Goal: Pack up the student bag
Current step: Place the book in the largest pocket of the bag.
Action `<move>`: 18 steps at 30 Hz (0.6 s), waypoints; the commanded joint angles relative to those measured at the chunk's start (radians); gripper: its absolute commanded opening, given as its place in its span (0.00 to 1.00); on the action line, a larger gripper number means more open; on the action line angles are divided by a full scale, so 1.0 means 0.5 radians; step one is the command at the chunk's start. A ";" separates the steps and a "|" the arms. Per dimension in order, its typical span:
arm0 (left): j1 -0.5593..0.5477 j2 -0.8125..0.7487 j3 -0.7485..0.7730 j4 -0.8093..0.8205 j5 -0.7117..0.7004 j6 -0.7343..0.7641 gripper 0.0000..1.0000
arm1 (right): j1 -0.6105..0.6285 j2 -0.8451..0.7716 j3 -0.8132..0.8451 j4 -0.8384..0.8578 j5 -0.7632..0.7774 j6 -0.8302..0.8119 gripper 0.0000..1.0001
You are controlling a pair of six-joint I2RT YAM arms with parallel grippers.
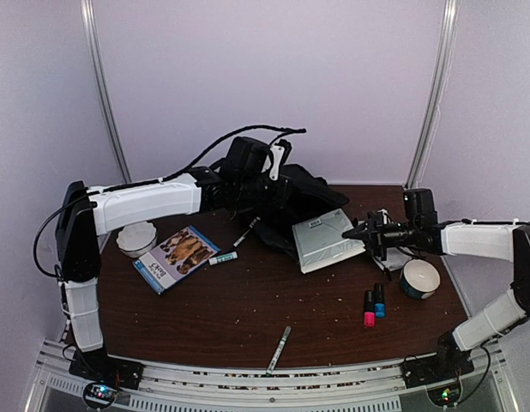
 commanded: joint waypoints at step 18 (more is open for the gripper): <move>-0.007 -0.400 -0.240 0.588 0.587 0.103 0.00 | 0.140 0.685 0.396 1.098 0.065 0.269 0.00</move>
